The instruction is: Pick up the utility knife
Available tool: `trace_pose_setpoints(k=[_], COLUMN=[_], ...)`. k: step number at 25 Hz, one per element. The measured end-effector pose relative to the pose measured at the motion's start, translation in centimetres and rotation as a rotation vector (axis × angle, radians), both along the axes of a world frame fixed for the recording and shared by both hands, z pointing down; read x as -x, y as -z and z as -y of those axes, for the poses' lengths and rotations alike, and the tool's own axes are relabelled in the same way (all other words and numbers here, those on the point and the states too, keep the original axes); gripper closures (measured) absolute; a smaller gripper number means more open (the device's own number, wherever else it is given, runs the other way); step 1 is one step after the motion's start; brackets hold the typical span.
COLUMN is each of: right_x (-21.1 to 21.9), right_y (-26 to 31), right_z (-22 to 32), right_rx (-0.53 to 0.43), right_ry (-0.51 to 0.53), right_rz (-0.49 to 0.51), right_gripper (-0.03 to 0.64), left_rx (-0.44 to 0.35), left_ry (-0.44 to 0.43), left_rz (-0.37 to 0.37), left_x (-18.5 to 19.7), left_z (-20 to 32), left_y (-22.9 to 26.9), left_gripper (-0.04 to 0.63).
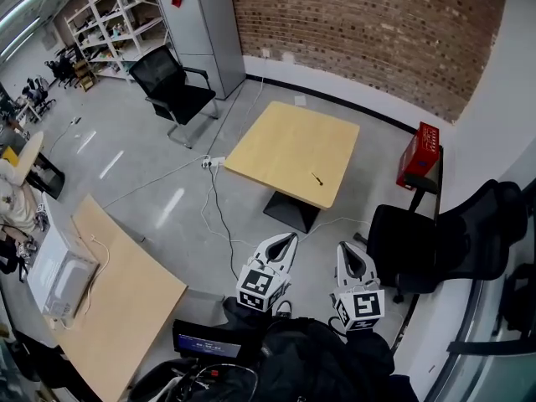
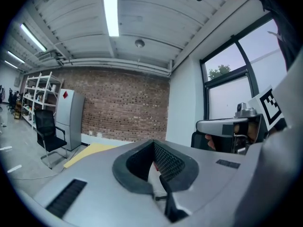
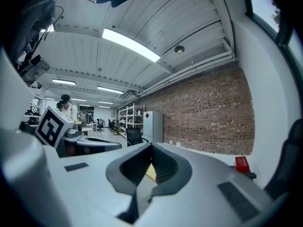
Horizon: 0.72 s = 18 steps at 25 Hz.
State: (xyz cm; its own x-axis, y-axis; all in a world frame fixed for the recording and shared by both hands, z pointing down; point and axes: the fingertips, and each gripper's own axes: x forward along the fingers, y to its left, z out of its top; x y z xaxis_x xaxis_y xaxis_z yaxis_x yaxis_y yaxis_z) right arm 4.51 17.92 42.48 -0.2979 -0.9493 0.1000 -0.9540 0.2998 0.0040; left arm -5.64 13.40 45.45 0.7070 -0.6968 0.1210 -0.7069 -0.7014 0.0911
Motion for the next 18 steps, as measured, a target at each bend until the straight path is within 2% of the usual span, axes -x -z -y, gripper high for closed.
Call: trace_pose_setpoints(k=[5,10,18], right_x=[1.1,1.9,1.6], right_y=[-0.9,-1.9,-3.2], right_z=[3.0,4.9,7.7], right_rx=[0.02,0.047,0.096], right_ry=[-0.011,-0.013,-0.023], right_rz=[-0.004,-0.011,-0.015], right_gripper=[0.614,0.614,0.614], left_rx=[0.019,0.035,0.088], left_ry=[-0.037,-0.018,-0.027], left_rz=[0.011,-0.004,-0.011], left_x=[0.5,1.8,1.5], left_z=[2.6,5.3,7.8], left_y=[-1.1,-1.6,-3.3], left_gripper=[0.598,0.598,0.598])
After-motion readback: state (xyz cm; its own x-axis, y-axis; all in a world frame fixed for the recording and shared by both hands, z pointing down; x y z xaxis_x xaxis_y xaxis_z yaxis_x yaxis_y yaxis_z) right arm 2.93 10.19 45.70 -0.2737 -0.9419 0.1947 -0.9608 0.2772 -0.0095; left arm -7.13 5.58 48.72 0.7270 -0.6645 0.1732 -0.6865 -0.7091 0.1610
